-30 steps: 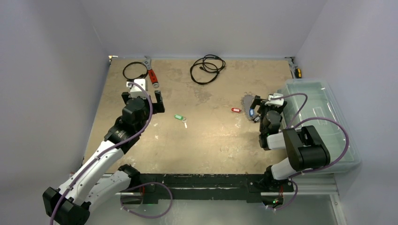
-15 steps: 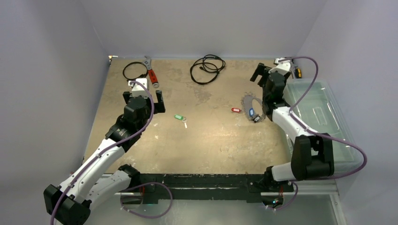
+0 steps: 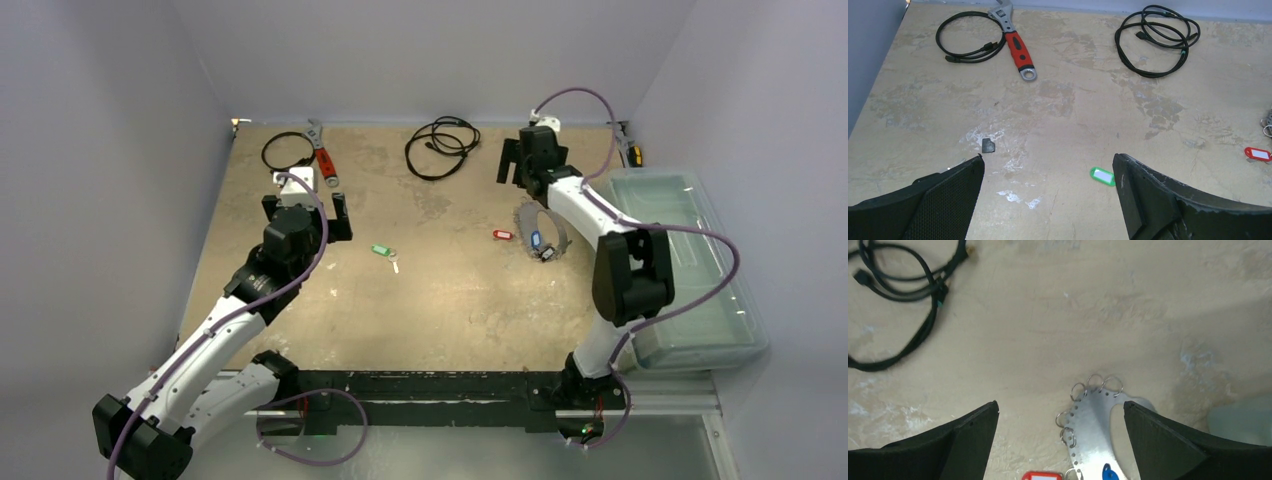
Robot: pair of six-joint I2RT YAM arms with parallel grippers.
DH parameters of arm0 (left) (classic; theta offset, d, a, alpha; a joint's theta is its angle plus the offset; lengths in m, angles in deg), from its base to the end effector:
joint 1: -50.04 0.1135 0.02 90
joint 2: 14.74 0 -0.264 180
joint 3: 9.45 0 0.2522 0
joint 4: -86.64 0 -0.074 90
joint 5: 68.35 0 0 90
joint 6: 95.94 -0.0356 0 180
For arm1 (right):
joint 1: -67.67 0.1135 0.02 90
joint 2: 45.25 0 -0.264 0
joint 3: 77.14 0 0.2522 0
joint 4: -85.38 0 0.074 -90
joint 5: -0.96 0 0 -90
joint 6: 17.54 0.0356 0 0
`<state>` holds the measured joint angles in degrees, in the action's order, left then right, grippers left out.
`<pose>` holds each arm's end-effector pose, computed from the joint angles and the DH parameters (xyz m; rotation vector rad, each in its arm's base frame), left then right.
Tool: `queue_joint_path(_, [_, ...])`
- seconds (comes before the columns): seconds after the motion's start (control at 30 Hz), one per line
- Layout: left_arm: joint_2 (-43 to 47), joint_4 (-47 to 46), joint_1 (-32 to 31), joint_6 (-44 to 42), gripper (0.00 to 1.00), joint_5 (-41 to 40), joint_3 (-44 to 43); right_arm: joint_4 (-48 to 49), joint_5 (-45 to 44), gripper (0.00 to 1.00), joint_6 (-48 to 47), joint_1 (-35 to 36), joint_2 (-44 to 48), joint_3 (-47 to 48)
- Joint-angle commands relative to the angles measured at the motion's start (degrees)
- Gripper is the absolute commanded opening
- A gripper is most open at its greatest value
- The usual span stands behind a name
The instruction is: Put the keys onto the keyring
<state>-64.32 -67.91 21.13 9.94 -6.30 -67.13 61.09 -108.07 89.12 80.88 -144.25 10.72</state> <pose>0.1824 -0.0817 0.3186 -0.1236 1.8342 -0.0905 0.3886 0.0793 0.2631 0.2498 2.1369 -0.0622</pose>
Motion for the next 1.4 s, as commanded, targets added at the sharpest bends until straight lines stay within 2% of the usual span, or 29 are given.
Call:
queue_joint_path(0.0, [1.08, -1.3, -0.01, -0.34, 0.99, 0.86, -1.55, -9.5, -7.27, 0.98, 2.37, 2.49, -5.17, 7.8])
queue_joint_path(0.2, [0.98, -1.4, -0.01, -0.57, 0.99, 1.26, -1.49, -11.96, -8.91, 0.82, 4.47, 3.21, -11.67, 11.91])
queue_joint_path(0.33, [0.84, -1.57, -0.01, -0.74, 0.99, 1.49, -1.51, -8.92, -7.06, 0.56, 3.57, 2.83, -12.79, 11.95])
queue_joint_path(0.37, [0.84, -1.54, -0.01, -0.75, 0.99, 1.57, -1.45, -8.84, -6.58, 0.53, 3.24, 2.59, -13.32, 12.31])
queue_joint_path(0.57, [0.64, -1.66, -0.01, -0.97, 0.99, 1.93, -1.36, -6.42, 1.56, 0.51, 4.63, -1.81, -14.52, 10.86])
queue_joint_path(1.23, [0.08, -2.71, -0.01, -2.95, 0.96, 6.67, -0.9, -5.72, 11.22, 0.4, -1.96, -8.93, -18.99, 12.99])
queue_joint_path(1.37, [-0.25, -2.8, -0.01, -3.0, 0.96, 6.76, -1.08, -5.52, 11.92, 0.34, -2.32, -9.5, -19.01, 12.74])
